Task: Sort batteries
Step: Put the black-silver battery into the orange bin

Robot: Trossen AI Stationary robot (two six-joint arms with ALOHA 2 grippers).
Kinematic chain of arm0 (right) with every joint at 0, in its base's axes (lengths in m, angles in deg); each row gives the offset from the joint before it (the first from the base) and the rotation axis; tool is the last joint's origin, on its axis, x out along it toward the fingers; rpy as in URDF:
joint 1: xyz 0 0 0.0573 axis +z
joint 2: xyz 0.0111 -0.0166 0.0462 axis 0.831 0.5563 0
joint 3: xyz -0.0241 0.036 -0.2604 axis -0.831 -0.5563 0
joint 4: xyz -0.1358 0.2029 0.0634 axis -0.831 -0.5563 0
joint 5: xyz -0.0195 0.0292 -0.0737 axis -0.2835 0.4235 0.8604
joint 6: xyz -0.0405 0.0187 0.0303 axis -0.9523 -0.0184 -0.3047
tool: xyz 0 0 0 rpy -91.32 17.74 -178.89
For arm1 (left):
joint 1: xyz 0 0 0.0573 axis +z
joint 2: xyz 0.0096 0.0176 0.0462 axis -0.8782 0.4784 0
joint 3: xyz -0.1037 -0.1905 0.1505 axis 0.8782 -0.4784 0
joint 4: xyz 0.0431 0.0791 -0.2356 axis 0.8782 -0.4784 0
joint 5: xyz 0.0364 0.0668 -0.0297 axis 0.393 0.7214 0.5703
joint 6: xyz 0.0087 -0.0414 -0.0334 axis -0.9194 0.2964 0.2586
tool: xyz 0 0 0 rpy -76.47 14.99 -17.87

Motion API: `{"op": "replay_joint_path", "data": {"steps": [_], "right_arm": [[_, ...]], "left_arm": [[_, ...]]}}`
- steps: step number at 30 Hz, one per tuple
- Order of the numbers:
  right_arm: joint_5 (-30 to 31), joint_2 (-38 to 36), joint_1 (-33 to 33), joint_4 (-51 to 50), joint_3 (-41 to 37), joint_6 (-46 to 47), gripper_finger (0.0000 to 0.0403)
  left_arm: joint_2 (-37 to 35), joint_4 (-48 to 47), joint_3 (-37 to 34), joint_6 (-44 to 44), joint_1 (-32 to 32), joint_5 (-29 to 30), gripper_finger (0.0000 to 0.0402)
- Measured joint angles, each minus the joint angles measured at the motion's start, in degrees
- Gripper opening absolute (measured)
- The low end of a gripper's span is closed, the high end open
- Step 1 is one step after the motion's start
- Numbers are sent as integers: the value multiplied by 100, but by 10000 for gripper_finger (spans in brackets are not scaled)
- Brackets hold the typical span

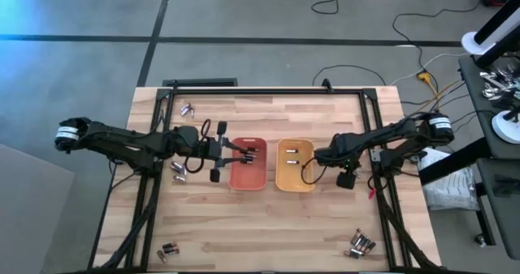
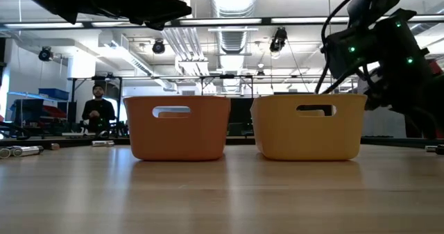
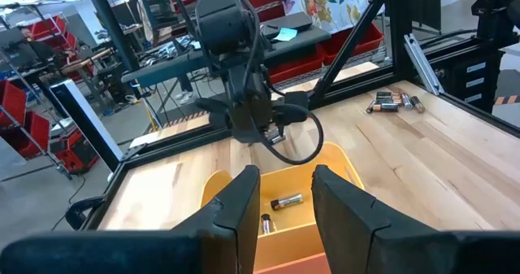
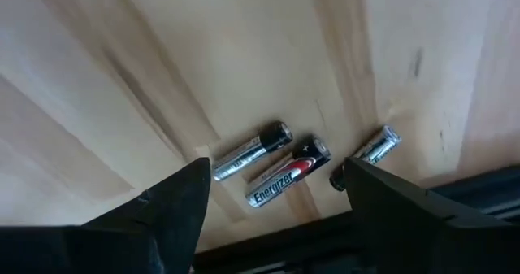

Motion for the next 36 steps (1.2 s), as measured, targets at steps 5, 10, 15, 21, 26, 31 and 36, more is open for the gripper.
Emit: {"op": "replay_joint_path", "data": {"steps": [5,10,15,21,26,31,36], "right_arm": [[167,64,13,36,-21,-369,251],[201,64,197,104,-81,-305,242],[445,73,615,134,-81,-186,252],[593,73,1093,172,-81,-347,276],[531,73,1317,276,-81,-345,292],[349,188,1350,304,-81,-425,297],[299,468,1349,304,-61,-556,293]], "left_arm": [[0,1,0,0,0,2,95],[-1,-75,0,2,0,1,95],[0,-171,0,0,0,1,95],[0,-166,0,0,0,0,95],[0,-167,2,0,0,0,95],[0,-161,4,20,0,-1,95],[0,-161,7,37,0,-1,95]]}}
